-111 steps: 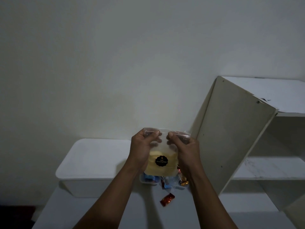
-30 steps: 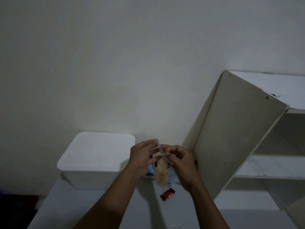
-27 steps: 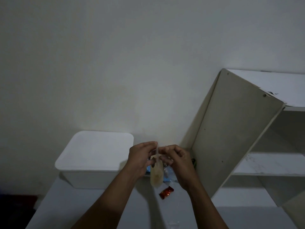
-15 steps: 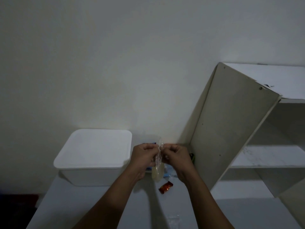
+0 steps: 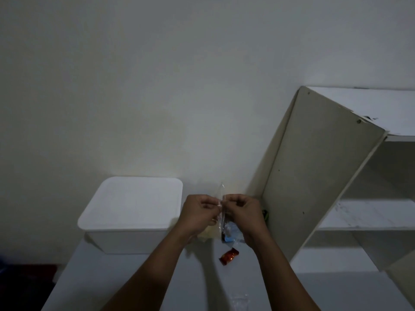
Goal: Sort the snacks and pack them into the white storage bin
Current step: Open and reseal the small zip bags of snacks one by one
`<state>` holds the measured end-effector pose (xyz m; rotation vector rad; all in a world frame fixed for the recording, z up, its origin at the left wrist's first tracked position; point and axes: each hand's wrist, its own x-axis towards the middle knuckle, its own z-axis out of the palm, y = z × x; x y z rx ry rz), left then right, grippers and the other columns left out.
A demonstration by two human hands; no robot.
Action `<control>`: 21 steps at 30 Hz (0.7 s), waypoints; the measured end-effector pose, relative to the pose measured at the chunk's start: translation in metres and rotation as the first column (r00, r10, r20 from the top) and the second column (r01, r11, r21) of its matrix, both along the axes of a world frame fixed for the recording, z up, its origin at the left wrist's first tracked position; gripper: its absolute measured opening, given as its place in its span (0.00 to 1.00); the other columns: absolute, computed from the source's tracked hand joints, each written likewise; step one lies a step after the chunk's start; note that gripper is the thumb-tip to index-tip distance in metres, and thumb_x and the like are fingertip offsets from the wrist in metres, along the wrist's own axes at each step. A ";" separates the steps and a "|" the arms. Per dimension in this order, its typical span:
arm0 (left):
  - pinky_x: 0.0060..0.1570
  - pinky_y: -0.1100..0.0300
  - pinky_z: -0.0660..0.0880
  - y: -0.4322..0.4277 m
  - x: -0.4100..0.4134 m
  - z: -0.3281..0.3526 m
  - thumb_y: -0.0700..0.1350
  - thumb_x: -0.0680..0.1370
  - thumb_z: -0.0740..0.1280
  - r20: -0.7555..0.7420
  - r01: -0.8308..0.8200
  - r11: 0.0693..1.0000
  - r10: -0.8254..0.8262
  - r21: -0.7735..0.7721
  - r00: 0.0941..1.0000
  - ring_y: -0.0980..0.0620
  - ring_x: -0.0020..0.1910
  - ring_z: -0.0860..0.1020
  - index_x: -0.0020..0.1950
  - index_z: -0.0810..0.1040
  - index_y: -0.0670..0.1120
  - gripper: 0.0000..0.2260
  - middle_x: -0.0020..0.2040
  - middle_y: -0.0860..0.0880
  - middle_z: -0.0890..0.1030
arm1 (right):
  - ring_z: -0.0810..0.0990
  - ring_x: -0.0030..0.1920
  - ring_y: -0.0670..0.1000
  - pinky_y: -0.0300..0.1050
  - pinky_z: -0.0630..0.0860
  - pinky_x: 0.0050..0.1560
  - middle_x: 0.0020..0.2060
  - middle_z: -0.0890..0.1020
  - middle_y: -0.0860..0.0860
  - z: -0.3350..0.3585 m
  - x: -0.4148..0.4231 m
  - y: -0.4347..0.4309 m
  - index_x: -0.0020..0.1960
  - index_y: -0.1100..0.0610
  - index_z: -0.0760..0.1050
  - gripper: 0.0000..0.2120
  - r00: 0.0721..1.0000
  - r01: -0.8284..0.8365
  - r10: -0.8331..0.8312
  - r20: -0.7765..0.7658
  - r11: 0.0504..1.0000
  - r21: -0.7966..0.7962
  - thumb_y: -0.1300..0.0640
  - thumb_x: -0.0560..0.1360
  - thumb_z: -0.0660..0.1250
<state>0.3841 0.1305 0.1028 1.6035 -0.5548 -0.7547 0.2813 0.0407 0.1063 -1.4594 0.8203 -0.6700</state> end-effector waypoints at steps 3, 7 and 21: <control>0.42 0.48 0.83 0.002 0.003 0.002 0.35 0.74 0.72 -0.042 -0.022 0.999 0.020 -0.042 0.999 0.44 0.40 0.84 0.46 0.84 0.43 0.05 0.43 0.41 0.84 | 0.83 0.34 0.50 0.43 0.83 0.39 0.36 0.86 0.58 0.003 -0.001 0.002 0.45 0.65 0.84 0.08 0.995 -0.093 0.093 -0.020 0.996 0.011 0.68 0.77 0.66; 0.39 0.52 0.83 0.002 0.002 0.003 0.34 0.75 0.71 -0.090 -0.026 0.998 0.021 -0.059 0.996 0.45 0.40 0.85 0.49 0.83 0.41 0.05 0.42 0.42 0.84 | 0.86 0.41 0.59 0.52 0.84 0.46 0.39 0.86 0.60 0.002 -0.002 0.001 0.46 0.64 0.84 0.05 0.989 -0.136 0.137 -0.052 0.991 0.013 0.68 0.75 0.68; 0.38 0.51 0.83 0.003 0.002 0.005 0.30 0.73 0.70 -0.167 -0.121 0.987 0.102 -0.102 0.981 0.45 0.40 0.85 0.51 0.80 0.38 0.08 0.45 0.38 0.84 | 0.82 0.40 0.51 0.50 0.83 0.46 0.39 0.84 0.57 -0.002 -0.007 0.004 0.49 0.57 0.84 0.10 0.959 -0.276 0.259 -0.117 0.945 -0.173 0.68 0.70 0.73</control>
